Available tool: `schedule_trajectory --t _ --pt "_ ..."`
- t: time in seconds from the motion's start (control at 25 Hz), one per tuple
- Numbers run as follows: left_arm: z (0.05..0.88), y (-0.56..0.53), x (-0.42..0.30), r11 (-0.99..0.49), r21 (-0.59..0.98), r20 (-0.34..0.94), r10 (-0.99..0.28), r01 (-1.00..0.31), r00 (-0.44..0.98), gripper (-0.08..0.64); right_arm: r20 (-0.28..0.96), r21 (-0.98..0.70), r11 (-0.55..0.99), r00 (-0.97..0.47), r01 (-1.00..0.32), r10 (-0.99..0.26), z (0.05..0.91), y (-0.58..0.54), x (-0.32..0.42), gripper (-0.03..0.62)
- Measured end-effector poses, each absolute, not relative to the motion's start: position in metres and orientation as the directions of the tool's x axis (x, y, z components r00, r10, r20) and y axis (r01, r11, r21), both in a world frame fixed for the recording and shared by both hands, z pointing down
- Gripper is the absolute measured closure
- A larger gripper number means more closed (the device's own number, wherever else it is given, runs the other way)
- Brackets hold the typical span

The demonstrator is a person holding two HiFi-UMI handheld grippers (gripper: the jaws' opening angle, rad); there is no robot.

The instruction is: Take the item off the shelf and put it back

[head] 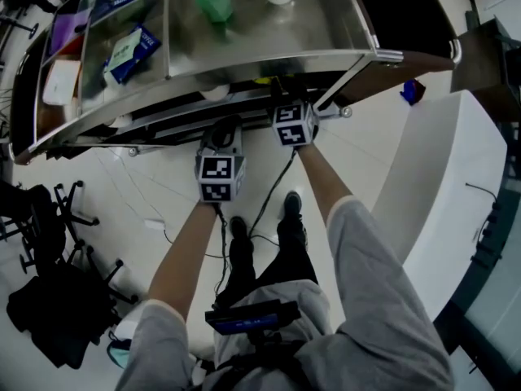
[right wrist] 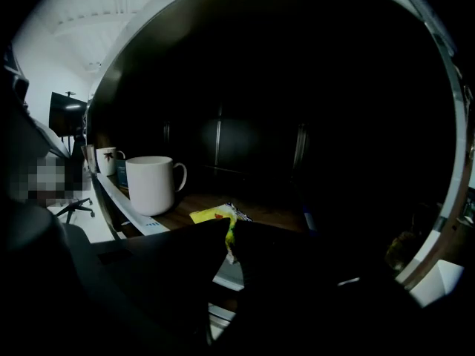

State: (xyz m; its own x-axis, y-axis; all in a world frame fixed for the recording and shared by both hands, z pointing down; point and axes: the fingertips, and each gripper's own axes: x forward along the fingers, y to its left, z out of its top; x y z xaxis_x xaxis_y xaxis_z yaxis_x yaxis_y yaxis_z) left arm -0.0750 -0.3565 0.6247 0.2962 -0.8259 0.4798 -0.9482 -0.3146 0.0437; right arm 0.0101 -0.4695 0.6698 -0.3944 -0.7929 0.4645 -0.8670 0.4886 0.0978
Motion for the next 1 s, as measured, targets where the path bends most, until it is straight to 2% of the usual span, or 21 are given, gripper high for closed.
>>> schedule_trajectory --t 0.16,0.28,0.36,0.76,1.0 --pt "0.627 -0.356 -0.076 -0.299 0.07 0.481 -0.826 -0.952 0.295 0.555 0.484 0.082 0.492 -0.397 -0.866 -0.78 0.68 -0.471 0.008 0.552" --pt "0.628 -0.354 -0.08 -0.288 0.079 0.481 -0.828 -0.955 0.289 0.555 0.505 0.042 0.504 -0.417 -0.863 -0.755 0.684 -0.469 0.006 0.448" --pt "0.628 -0.352 -0.082 -0.279 0.082 0.482 -0.829 -0.957 0.283 0.555 0.515 0.04 0.511 -0.421 -0.858 -0.747 0.686 -0.466 0.005 0.414" --pt "0.619 -0.335 -0.092 -0.267 0.078 0.478 -0.835 -0.96 0.272 0.555 0.472 0.072 0.484 -0.398 -0.872 -0.787 0.656 -0.452 0.017 0.411" --pt "0.593 -0.305 -0.105 -0.26 0.064 0.467 -0.845 -0.963 0.259 0.555 0.465 0.021 0.514 -0.447 -0.857 -0.764 0.619 -0.409 0.02 0.411"
